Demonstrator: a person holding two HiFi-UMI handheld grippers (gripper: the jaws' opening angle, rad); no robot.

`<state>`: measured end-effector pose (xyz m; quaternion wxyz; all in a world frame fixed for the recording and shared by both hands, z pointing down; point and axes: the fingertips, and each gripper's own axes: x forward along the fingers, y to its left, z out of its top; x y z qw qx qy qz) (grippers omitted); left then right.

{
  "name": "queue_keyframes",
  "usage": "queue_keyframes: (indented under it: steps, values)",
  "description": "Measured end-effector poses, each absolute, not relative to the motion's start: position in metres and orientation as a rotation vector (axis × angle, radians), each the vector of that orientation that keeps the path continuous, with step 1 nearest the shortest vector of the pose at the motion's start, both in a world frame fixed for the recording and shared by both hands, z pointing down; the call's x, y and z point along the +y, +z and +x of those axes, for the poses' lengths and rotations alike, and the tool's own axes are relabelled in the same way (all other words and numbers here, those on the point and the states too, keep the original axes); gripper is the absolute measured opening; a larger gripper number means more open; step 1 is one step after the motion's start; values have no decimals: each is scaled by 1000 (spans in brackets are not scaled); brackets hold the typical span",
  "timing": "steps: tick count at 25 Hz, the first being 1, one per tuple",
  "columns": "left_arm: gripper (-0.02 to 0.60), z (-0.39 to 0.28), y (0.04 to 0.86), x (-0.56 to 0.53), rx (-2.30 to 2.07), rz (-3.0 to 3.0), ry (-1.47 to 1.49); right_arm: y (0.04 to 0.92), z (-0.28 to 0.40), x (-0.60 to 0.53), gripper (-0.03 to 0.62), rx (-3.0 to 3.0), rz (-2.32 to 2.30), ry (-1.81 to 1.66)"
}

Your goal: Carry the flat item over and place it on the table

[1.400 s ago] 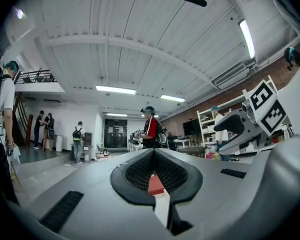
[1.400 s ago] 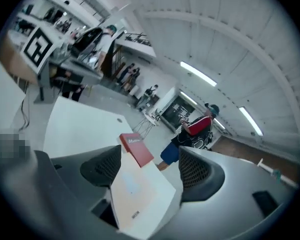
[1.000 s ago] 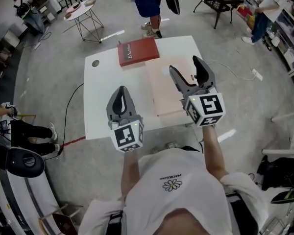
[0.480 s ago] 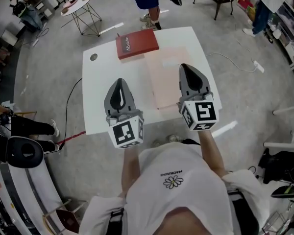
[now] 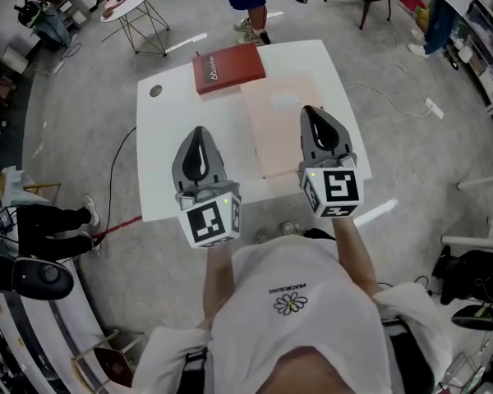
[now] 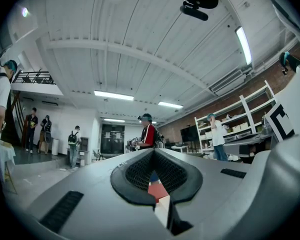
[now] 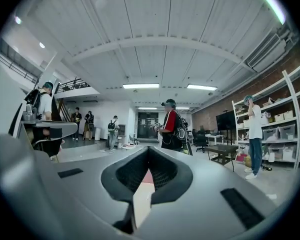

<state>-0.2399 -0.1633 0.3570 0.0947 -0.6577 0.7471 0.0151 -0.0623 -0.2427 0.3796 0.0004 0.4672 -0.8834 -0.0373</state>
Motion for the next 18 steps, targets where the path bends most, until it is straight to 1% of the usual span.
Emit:
queue_keyframes:
  steps: [18]
  values:
    - [15,-238,352,-164,2194,-1950,49,383,-57,-244,9,-2734,1473,-162]
